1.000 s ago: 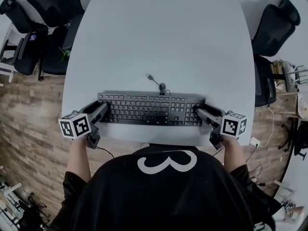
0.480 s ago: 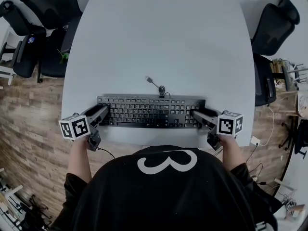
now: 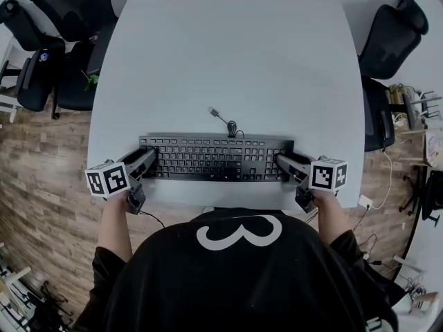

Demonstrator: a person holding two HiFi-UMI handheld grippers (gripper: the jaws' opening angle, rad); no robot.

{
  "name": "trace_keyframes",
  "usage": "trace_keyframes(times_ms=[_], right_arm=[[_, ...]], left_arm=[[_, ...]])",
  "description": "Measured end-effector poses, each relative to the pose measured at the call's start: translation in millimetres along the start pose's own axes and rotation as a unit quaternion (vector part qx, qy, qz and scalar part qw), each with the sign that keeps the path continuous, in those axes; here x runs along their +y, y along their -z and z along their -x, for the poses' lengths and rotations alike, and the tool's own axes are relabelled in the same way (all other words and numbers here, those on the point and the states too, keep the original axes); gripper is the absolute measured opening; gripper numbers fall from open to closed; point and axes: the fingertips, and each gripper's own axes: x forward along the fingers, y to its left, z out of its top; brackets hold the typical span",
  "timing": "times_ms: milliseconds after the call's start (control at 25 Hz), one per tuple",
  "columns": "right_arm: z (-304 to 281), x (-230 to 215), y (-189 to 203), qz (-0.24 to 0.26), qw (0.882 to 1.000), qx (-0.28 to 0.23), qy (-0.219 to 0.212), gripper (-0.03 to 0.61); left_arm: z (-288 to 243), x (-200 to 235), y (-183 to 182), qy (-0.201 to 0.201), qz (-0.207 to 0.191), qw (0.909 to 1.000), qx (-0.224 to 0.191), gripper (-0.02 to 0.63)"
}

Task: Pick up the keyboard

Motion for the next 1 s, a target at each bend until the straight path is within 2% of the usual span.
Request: trace_keyframes(times_ms=[760,1000], right_arm=[[0.2,-0.3,-1.0,0.000,1.000,-0.019,0.022,0.196],[5.2,8.7,-8.1,0.021,0.999,-0.037,0.019,0.196]], left_arm=[[-0.3,-3.5,-2.0,-0.010,0.008,0.9998,-0.014,0.201],[6.1,-4.9,-2.2,-0.009,0.017,0.9995,-0.025,0.201]])
